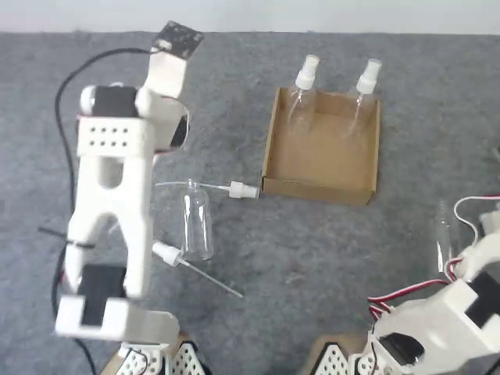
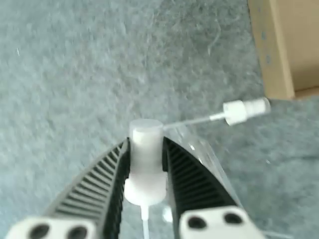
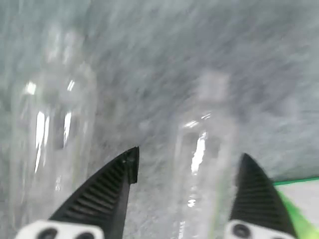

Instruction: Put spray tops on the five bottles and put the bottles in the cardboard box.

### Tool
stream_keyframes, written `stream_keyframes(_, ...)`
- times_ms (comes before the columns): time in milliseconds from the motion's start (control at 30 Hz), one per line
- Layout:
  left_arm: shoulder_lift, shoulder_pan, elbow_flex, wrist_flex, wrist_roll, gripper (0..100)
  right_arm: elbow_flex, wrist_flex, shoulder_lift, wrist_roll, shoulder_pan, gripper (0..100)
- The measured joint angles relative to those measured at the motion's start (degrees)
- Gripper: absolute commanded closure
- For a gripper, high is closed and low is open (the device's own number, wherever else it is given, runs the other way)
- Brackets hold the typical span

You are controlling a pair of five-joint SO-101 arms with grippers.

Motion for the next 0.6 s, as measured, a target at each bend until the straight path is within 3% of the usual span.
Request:
stream_keyframes(300,-22.7,0.0,23.2,-7.4,1.4,99,-4.0,1.3,2.8,1.0,-0.5,73.8)
stream_keyframes(600,-29.3,0.1,28.6,-7.7,1.2,99,-16.0,2.7,19.4,1.7,0.1,75.4)
